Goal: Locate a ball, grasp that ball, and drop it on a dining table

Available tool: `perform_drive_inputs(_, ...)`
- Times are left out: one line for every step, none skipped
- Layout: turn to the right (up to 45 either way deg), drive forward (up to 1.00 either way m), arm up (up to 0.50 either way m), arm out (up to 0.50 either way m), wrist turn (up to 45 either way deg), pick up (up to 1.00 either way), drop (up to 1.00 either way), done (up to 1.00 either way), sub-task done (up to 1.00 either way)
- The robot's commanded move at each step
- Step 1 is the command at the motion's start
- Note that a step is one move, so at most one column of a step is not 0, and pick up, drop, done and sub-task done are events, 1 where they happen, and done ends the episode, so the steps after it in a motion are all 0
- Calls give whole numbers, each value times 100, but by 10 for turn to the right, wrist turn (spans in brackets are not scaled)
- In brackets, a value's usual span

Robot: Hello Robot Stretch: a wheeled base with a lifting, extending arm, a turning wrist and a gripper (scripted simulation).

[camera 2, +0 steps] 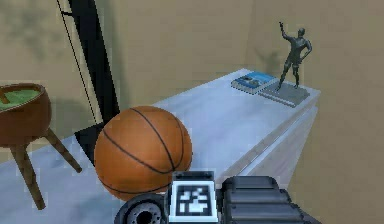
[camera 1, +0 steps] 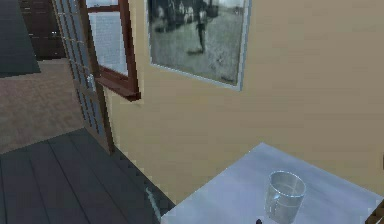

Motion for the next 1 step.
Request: perform_drive_inputs(0, 0, 0, 0, 450, 0, 0, 0, 0)
